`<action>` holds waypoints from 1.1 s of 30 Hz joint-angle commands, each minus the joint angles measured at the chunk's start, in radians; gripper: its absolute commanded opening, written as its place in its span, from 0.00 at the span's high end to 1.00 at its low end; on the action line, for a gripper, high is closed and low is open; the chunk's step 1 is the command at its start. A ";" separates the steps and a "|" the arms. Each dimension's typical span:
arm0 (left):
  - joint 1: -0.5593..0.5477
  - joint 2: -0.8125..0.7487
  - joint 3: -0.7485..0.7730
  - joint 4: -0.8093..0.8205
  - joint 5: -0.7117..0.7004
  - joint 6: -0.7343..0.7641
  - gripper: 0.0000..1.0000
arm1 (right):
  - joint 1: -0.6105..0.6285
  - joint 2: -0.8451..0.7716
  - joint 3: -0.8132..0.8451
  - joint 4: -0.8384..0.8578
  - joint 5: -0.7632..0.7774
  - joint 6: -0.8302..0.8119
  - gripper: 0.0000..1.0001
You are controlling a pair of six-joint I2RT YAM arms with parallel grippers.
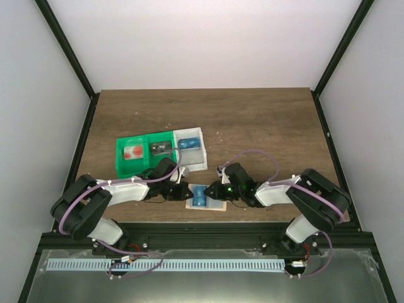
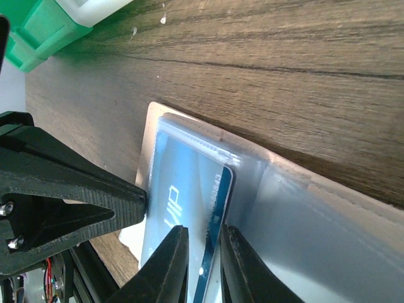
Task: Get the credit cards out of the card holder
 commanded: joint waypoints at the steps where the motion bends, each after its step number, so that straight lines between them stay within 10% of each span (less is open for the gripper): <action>1: 0.003 0.013 -0.005 0.023 0.015 0.010 1.00 | -0.011 0.024 0.000 0.036 -0.023 0.012 0.83; 33: 0.002 0.018 -0.010 0.015 -0.003 0.006 1.00 | -0.062 -0.022 -0.115 0.157 -0.068 0.064 1.00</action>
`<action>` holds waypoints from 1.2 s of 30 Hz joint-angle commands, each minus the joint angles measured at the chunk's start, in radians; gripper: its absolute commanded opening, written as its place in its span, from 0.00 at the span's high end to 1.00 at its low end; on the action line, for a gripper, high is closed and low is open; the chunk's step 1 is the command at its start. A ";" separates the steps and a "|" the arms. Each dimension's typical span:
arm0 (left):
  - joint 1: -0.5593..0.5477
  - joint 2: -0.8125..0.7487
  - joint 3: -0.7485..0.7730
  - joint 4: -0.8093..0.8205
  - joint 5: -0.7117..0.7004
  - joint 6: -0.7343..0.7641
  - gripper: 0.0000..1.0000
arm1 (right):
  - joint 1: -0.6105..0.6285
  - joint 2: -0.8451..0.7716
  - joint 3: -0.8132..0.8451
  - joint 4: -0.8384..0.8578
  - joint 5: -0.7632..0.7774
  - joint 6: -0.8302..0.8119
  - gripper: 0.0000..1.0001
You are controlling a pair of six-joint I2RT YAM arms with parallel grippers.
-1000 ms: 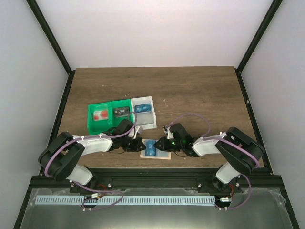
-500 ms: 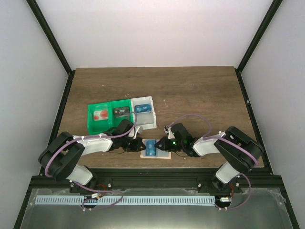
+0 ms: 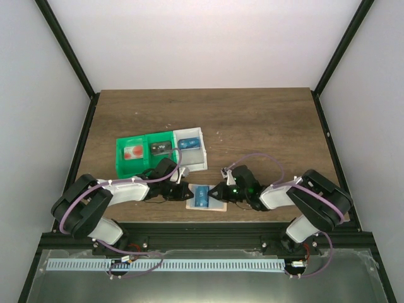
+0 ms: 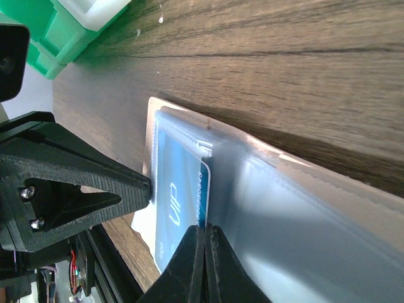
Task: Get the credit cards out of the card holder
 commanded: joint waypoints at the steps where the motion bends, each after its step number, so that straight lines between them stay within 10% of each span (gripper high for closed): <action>1: 0.002 0.010 -0.007 0.001 -0.008 0.007 1.00 | -0.018 -0.029 -0.034 0.016 0.005 0.013 0.99; 36: -0.004 0.025 0.010 0.009 0.000 0.007 1.00 | -0.067 0.031 -0.024 0.069 -0.065 0.040 0.82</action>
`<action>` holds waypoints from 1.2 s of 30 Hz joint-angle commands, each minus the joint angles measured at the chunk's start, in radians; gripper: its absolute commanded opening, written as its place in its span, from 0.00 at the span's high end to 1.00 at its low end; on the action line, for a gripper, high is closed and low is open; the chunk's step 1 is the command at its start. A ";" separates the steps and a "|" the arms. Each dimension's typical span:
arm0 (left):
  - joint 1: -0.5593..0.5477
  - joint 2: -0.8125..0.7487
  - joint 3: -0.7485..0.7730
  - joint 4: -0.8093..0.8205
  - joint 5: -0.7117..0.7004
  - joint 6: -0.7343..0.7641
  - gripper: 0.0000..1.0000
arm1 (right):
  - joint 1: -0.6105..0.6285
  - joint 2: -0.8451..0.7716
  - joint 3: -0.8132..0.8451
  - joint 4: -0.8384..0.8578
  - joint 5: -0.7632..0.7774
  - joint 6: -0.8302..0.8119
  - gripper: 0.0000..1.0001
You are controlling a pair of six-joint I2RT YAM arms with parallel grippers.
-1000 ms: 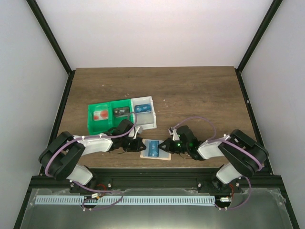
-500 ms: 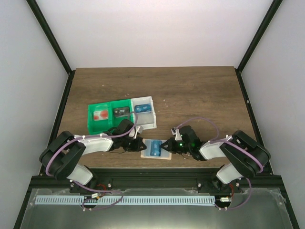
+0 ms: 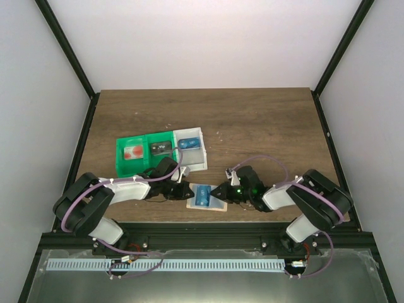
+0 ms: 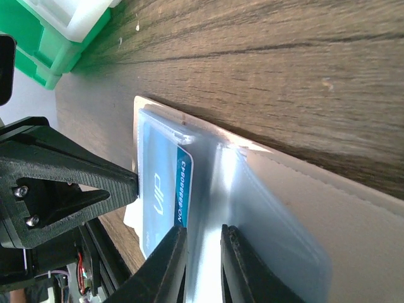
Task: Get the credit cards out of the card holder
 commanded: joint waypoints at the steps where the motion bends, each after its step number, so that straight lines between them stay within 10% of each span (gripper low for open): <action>1: -0.004 0.003 -0.006 0.009 -0.002 0.008 1.00 | -0.010 0.051 0.042 0.033 -0.036 0.009 0.82; 36: -0.007 -0.016 -0.028 0.013 -0.010 0.004 1.00 | -0.035 0.022 -0.017 0.070 -0.018 0.027 0.99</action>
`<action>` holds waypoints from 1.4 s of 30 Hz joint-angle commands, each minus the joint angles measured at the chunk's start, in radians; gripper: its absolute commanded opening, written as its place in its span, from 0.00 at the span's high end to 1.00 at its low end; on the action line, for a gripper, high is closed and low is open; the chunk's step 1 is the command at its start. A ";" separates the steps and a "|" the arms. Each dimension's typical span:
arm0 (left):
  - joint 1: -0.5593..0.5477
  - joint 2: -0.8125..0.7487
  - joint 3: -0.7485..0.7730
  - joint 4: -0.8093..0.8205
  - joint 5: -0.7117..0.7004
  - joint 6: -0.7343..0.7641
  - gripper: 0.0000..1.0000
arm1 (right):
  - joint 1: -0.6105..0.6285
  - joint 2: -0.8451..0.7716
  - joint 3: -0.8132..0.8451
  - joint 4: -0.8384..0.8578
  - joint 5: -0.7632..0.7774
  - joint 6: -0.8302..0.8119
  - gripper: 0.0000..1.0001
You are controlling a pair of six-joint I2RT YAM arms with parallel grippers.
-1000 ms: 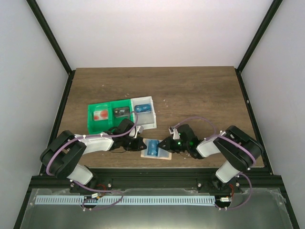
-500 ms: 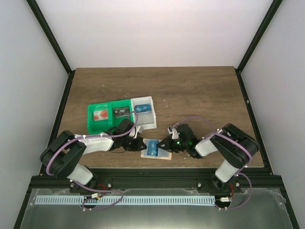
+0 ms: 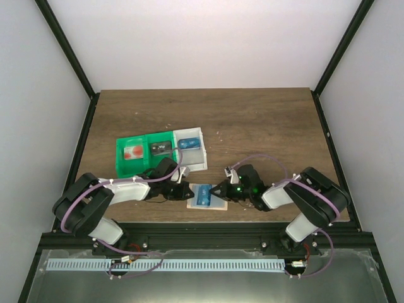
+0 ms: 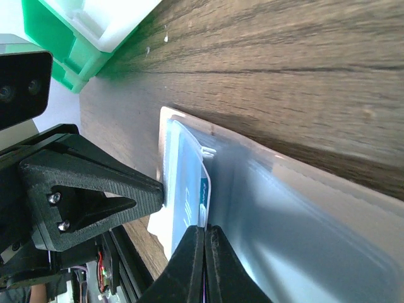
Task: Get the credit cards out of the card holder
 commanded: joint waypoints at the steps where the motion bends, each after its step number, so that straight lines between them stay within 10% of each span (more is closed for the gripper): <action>1: -0.005 -0.012 -0.021 0.000 -0.010 0.007 1.00 | -0.022 -0.039 -0.039 -0.029 0.041 0.000 0.99; 36: -0.004 -0.003 -0.015 -0.008 -0.014 0.008 1.00 | -0.083 -0.541 0.020 -0.555 0.281 -0.151 1.00; 42: -0.004 -0.072 0.034 -0.090 -0.051 0.023 0.72 | -0.083 -0.611 0.031 -0.499 0.283 -0.104 0.99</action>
